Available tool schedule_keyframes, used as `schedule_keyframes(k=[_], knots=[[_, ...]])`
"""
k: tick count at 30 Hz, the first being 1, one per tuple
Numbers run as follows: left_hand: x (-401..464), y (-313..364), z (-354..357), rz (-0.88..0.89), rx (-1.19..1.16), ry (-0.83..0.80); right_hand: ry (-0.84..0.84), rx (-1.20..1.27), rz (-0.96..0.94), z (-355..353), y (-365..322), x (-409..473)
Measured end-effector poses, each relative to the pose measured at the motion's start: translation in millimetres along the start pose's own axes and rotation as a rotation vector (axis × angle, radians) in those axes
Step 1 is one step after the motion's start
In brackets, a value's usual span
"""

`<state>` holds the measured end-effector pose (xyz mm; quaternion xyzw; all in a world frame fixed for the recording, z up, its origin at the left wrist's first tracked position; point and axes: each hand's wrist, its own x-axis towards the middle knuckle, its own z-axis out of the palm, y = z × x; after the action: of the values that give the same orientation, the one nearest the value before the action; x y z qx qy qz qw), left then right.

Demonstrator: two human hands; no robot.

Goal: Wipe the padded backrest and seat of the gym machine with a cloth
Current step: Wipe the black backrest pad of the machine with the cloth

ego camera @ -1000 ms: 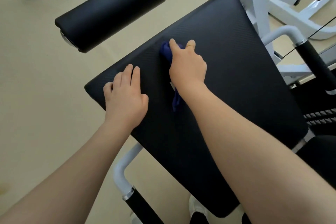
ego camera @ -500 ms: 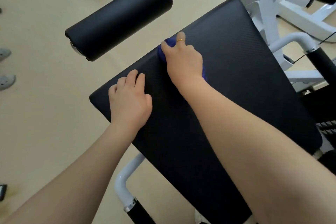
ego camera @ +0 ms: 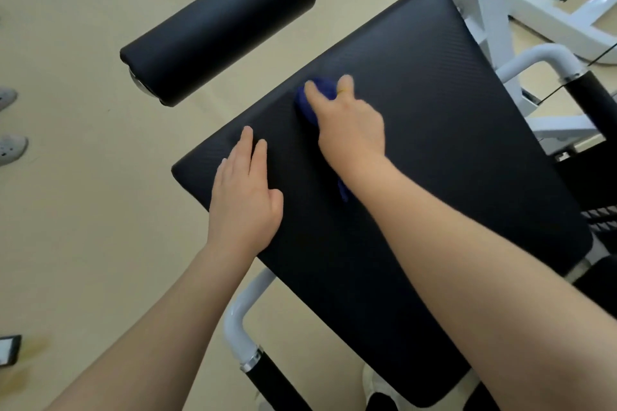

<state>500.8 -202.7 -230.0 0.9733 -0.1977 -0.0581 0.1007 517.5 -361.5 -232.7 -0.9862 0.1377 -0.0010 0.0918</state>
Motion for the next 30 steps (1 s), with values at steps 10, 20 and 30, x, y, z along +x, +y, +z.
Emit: schedule_keyframes(k=[10, 20, 30], knots=[[-33.6, -13.1, -3.0, 0.002, 0.018, 0.031, -0.095, -0.049, 0.144, 5.7, 29.1, -32.3], [-67.5, -23.7, 11.0, 0.069, 0.029, -0.020, -0.283, -0.146, -0.210, 23.2, 5.0, -127.3], [-82.7, -48.0, 28.5, 0.177, -0.123, -0.016, -0.232, -0.019, 0.131, 47.6, -56.2, -165.0]])
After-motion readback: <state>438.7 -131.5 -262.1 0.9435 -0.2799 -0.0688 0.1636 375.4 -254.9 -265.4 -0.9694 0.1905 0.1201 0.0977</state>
